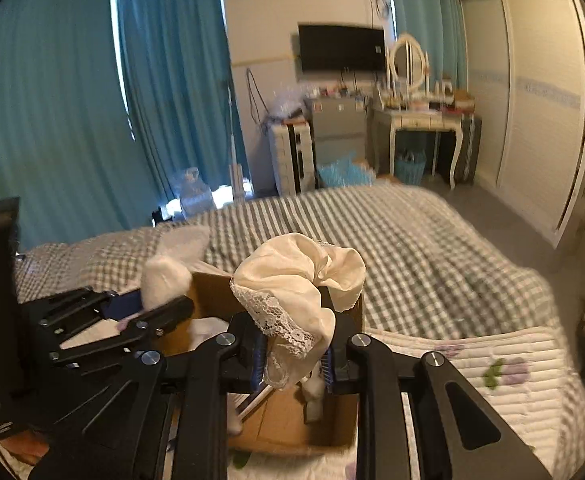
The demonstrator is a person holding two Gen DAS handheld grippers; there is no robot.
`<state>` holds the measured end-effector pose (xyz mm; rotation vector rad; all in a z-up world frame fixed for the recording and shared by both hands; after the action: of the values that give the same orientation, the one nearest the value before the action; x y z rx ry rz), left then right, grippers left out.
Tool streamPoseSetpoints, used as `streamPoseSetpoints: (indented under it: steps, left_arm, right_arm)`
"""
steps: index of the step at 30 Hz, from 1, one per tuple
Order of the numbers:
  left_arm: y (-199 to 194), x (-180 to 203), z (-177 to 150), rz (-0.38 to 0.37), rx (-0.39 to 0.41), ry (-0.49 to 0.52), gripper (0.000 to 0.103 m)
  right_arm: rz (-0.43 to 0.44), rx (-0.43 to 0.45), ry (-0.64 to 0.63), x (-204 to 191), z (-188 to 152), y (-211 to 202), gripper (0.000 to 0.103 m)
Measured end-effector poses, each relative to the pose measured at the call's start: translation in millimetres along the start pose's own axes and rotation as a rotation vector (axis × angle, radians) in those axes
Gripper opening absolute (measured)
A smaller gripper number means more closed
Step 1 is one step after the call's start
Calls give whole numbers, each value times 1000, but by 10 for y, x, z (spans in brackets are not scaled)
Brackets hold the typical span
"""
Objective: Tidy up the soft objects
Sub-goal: 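Lower the sock and scrunchie into the cardboard box and open both tools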
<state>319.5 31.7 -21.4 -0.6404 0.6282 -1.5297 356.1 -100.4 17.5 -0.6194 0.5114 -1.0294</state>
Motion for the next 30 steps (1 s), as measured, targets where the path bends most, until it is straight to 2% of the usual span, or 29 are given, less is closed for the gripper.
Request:
streamPoseSetpoints:
  steps: [5,8,11,12,13,14,15,16,19,23,30]
  left_arm:
    - [436,-5,-72,1,-70,31,25]
    - [561,-8,-99,-20,-87,26,25]
    - [521,41,-124,-11,-76,35,27]
    - [490,54,-130,-4,-73,38,29]
    - [488,47,-120,13,-75,37,40]
    - [478,40,-104,38,-78,29,52]
    - [446,23,-100,55,-74,6,77]
    - [415,11,-95,56,-63,-12,81]
    - [170,7,-98,44,-39,-50,81]
    - [-330,104,-40,84,32,-15,81]
    - [-1573,185,55,104,203,6,81]
  right_arm:
    - [4,-90,11,174,-20,756,21]
    - [24,-111,26,260,-82,958,21]
    - [41,-115,31,357,-125,992,23]
    - [37,-111,33,366,-125,979,29]
    - [29,-105,36,367,-128,939,41]
    - [18,-89,44,384,-116,873,48]
    - [10,-78,52,352,-107,803,59]
    - [2,-62,62,329,-92,707,63]
    - [-1,-39,78,293,-30,460,63]
    - [-32,26,35,99,62,-105,66]
    - [-77,170,-46,-396,167,-1363,71]
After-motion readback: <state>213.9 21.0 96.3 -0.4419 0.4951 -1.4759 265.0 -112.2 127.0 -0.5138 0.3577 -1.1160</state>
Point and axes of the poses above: each gripper's, at about its wrist camera, not at the fingertips, and y roughly the way its jaws point, x to its right, z to its top, the point moved 2 cm from there along y, roughly the way its jaws point, and after that the axes turned 7 degrees about -x, right-handed, at the moved point
